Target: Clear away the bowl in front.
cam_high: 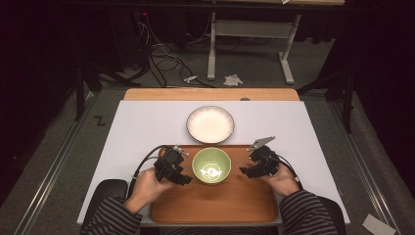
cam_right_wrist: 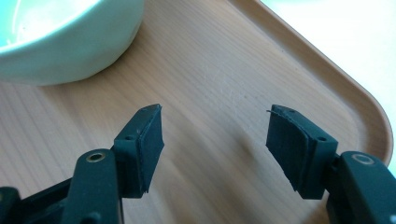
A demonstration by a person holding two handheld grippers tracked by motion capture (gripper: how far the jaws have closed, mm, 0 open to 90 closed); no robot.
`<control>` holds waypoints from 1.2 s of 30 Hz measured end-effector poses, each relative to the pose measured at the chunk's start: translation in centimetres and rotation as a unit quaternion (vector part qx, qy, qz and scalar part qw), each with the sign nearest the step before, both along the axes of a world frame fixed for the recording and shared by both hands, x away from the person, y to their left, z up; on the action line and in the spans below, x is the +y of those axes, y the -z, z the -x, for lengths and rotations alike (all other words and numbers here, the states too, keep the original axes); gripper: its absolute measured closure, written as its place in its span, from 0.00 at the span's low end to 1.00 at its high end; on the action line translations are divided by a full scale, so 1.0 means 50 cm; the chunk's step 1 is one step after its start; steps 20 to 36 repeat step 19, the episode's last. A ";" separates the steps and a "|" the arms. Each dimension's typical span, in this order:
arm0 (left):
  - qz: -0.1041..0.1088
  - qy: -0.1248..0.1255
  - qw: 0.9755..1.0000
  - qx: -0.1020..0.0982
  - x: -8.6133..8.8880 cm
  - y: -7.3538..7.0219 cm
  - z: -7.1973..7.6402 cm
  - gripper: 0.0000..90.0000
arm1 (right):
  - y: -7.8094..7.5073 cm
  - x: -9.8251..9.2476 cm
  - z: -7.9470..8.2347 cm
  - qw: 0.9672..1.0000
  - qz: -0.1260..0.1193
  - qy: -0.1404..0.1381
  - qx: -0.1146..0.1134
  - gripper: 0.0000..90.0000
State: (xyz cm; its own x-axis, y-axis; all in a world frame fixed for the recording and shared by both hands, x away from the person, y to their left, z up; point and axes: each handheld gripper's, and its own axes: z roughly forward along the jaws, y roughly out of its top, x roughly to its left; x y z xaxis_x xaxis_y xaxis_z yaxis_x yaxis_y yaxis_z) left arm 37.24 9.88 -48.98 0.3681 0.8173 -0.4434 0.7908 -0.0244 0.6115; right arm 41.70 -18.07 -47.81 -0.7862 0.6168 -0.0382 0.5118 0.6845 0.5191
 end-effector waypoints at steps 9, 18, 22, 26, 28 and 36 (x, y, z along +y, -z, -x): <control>-0.017 0.003 1.000 0.010 -0.003 0.014 -0.004 0.48 | 0.001 0.002 0.000 1.000 -0.002 0.001 0.003 0.42; -0.017 0.007 1.000 0.025 -0.006 0.019 -0.004 0.47 | 0.000 0.000 0.000 1.000 0.000 -0.001 -0.001 0.42; -0.008 0.008 0.999 0.032 -0.006 0.017 -0.003 0.47 | -0.001 -0.001 0.000 1.000 0.001 0.000 -0.001 0.42; -0.008 0.008 0.999 0.032 -0.006 0.017 -0.003 0.47 | -0.001 -0.001 0.000 1.000 0.001 0.000 -0.001 0.42; -0.008 0.008 0.999 0.032 -0.006 0.017 -0.003 0.47 | -0.001 -0.001 0.000 1.000 0.001 0.000 -0.001 0.42; -0.008 0.008 0.999 0.032 -0.006 0.017 -0.003 0.47 | -0.001 -0.001 0.000 1.000 0.001 0.000 -0.001 0.42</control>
